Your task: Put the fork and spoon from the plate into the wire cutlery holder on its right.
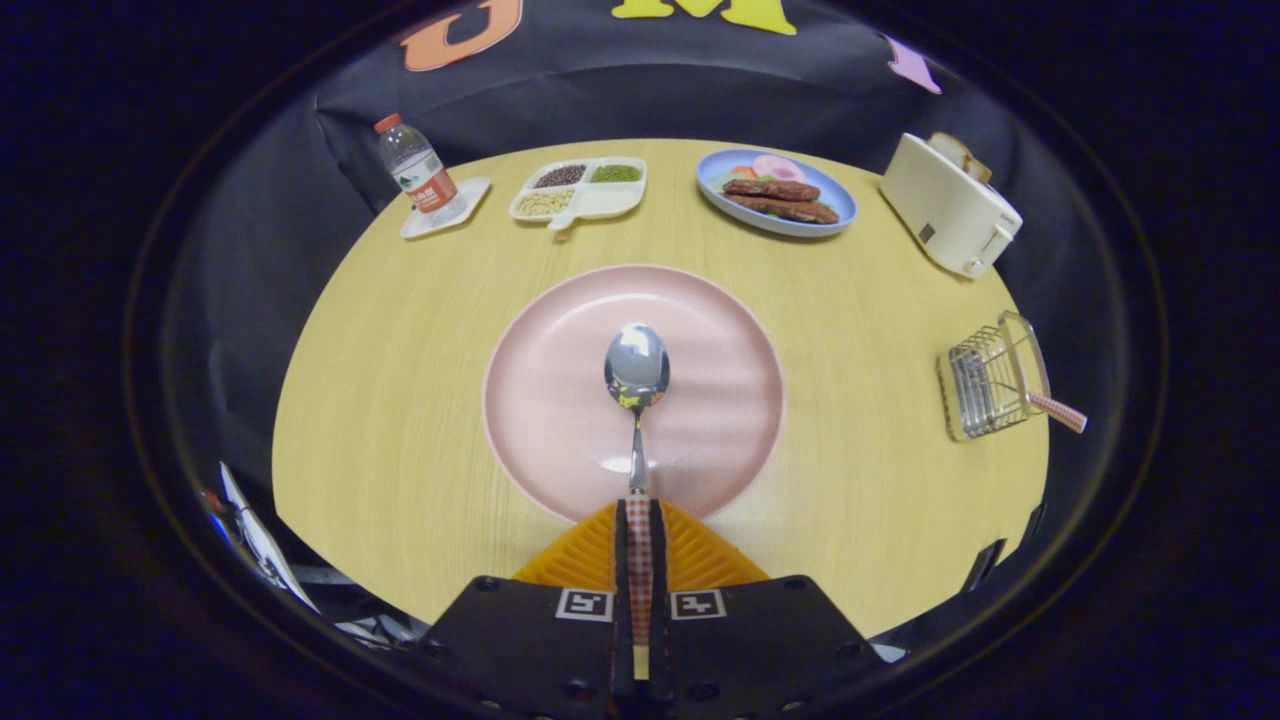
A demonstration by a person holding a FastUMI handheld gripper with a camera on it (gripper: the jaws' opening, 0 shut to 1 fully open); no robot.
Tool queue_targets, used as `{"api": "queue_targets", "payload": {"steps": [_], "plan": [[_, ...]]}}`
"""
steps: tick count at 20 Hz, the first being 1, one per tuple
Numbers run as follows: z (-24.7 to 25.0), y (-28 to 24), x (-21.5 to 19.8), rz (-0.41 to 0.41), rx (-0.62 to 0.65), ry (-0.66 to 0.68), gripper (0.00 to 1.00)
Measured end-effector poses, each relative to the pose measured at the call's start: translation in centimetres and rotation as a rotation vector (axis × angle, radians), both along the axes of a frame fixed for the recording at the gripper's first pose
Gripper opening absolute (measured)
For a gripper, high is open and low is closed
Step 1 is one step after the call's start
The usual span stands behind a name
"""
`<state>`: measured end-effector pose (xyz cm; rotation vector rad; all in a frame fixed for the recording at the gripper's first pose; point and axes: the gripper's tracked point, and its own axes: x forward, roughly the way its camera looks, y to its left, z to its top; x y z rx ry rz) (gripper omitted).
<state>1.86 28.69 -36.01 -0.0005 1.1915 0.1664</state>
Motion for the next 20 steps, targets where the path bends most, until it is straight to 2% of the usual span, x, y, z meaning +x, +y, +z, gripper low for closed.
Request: {"api": "queue_targets", "payload": {"steps": [11,20], "plan": [[5.3,-14.6,0.7,-0.06,-0.018,-0.049,0.06],[8.9,-24.6,2.0,-0.116,-0.047,-0.044,0.06]]}}
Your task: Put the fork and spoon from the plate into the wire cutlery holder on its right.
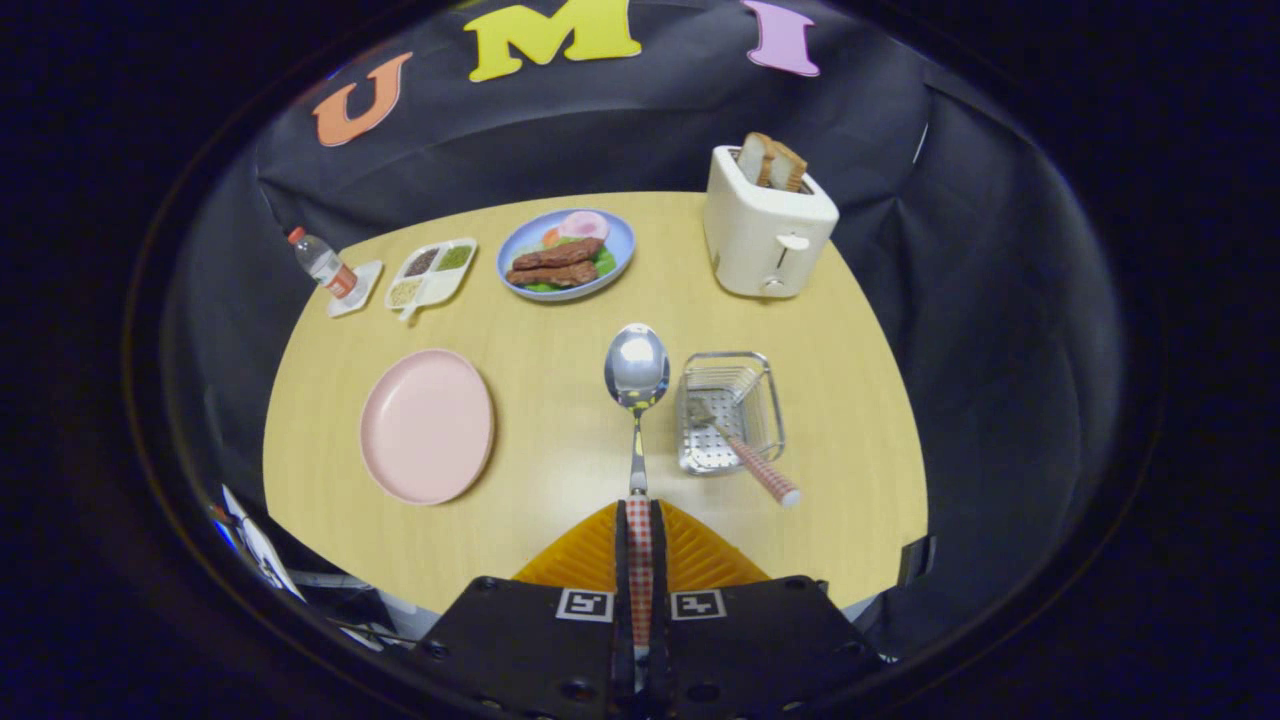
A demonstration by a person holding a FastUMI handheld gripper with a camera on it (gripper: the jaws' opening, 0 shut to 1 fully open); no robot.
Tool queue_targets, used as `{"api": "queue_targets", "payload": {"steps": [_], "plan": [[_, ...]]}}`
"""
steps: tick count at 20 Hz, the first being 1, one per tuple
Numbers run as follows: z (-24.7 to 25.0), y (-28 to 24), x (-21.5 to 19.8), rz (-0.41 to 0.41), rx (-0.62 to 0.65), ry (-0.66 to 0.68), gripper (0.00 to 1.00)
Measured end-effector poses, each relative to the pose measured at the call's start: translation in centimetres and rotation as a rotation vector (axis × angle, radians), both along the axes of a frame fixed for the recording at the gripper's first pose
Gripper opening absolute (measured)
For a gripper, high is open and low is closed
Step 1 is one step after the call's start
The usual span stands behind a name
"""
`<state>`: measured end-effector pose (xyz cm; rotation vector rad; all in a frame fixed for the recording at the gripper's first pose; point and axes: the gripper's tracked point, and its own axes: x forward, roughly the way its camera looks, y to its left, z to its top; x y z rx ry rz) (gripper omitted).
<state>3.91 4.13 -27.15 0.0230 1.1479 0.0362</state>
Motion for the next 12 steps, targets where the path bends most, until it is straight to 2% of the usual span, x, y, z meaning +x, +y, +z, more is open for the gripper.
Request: {"api": "queue_targets", "payload": {"steps": [12], "plan": [[-2.2,-4.6,0.7,-0.012,0.028,0.221,0.06]]}}
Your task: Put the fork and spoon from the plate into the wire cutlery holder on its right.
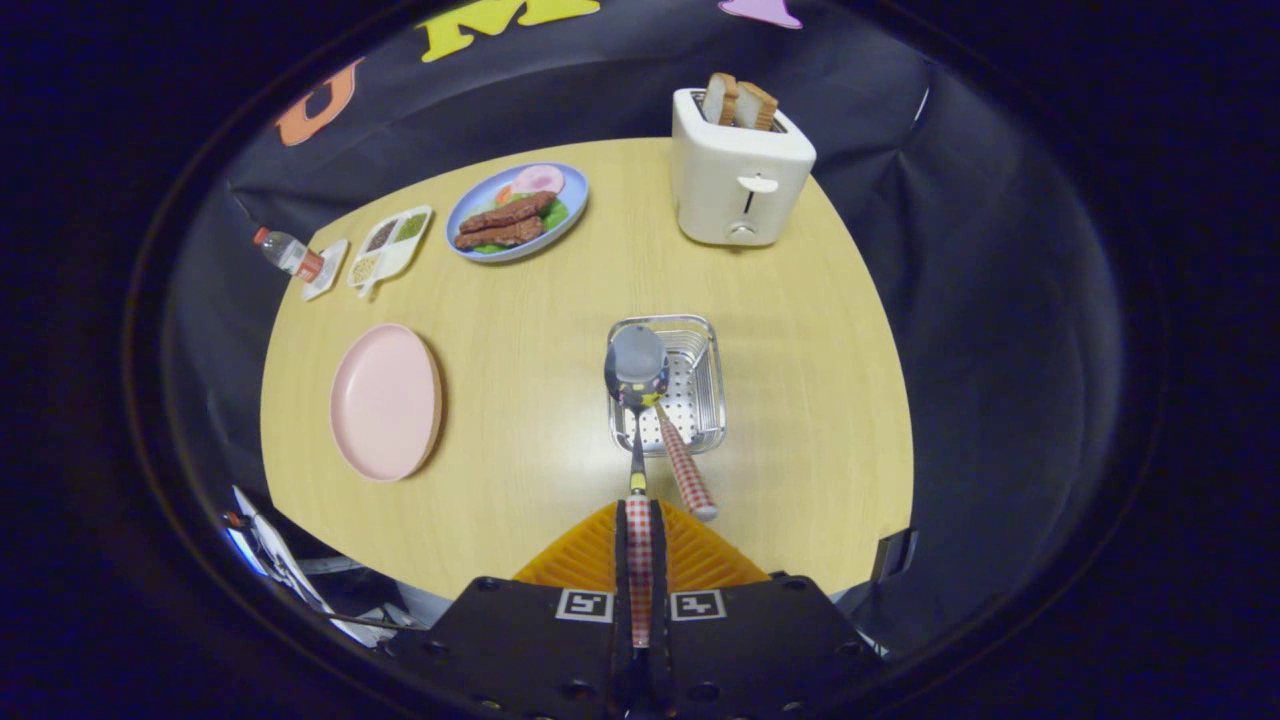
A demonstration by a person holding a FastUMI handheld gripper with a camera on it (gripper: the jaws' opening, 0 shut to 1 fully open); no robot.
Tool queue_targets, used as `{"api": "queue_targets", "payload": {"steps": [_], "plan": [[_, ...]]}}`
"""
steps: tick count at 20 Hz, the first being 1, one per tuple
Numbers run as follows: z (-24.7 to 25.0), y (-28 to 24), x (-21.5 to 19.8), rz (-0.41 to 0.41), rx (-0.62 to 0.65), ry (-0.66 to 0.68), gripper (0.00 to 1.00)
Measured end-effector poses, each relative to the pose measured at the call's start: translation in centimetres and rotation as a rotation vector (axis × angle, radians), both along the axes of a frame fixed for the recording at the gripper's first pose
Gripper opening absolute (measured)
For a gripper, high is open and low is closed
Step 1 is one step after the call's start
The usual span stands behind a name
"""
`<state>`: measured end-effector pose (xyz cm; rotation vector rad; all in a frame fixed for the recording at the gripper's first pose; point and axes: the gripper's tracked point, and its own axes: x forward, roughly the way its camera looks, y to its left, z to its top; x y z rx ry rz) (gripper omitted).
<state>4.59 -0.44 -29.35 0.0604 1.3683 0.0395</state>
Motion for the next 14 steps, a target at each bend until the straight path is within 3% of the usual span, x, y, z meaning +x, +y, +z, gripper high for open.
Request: {"api": "queue_targets", "payload": {"steps": [4,14], "plan": [[1.0,0.4,0.2,-0.029,0.078,0.137,0.07],[0.9,-0.6,3.7,0.003,-0.031,0.211,0.08]]}}
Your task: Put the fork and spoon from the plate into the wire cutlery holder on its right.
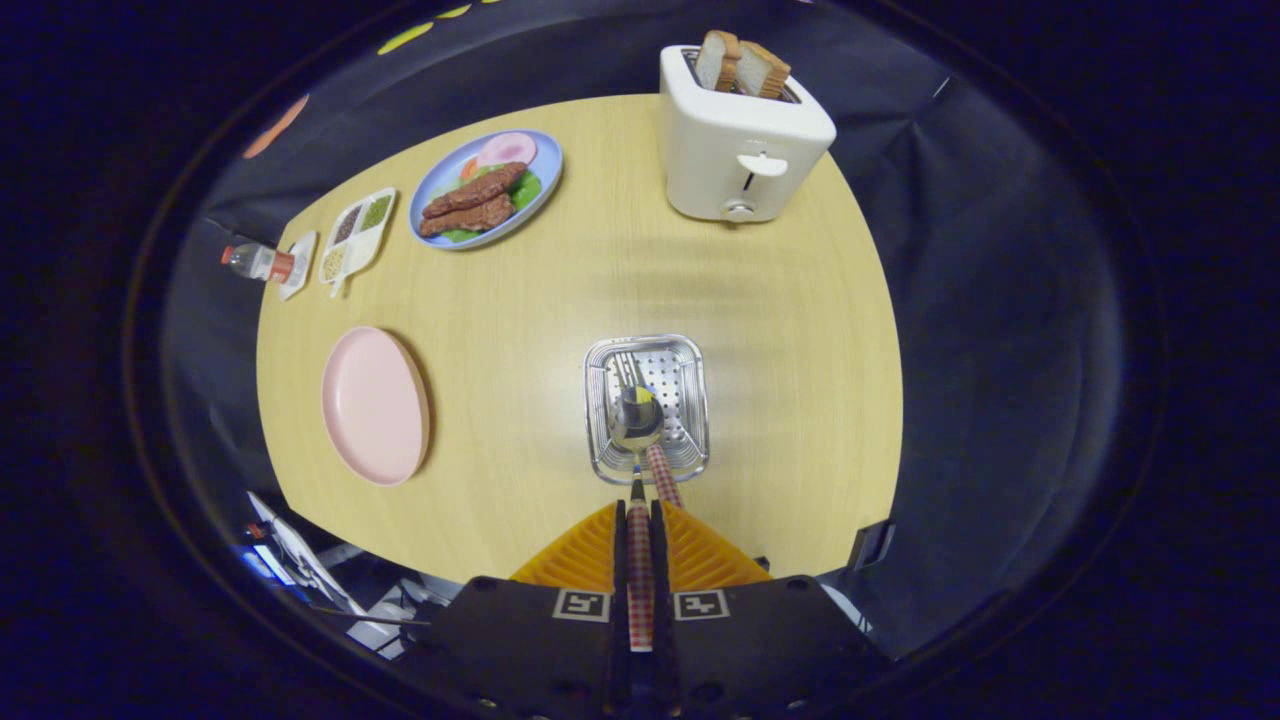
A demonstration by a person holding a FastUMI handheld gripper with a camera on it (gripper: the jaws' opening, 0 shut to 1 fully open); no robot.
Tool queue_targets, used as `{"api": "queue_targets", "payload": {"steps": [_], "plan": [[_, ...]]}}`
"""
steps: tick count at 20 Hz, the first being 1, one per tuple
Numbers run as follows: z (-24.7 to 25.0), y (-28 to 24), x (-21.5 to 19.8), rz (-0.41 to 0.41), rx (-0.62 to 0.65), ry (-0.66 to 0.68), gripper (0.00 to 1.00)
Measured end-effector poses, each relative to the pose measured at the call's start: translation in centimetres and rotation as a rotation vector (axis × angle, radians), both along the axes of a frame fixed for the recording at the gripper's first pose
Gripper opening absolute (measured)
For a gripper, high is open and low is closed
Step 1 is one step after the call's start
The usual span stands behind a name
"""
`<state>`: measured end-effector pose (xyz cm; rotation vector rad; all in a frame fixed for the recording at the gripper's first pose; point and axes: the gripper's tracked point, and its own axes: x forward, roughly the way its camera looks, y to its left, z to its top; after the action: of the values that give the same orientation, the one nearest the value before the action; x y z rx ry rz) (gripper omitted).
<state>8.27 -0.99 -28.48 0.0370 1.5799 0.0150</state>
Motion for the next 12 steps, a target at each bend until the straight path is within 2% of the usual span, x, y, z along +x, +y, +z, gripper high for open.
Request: {"api": "queue_targets", "payload": {"steps": [8,10,12], "plan": [[-1.9,0.0,1.7,-0.008,-0.019,0.007,0.08],[-2.2,0.1,1.9,-0.02,-0.016,0.0,0.13],[-2.2,0.0,2.0,-0.027,-0.019,-0.021,0.13]]}}
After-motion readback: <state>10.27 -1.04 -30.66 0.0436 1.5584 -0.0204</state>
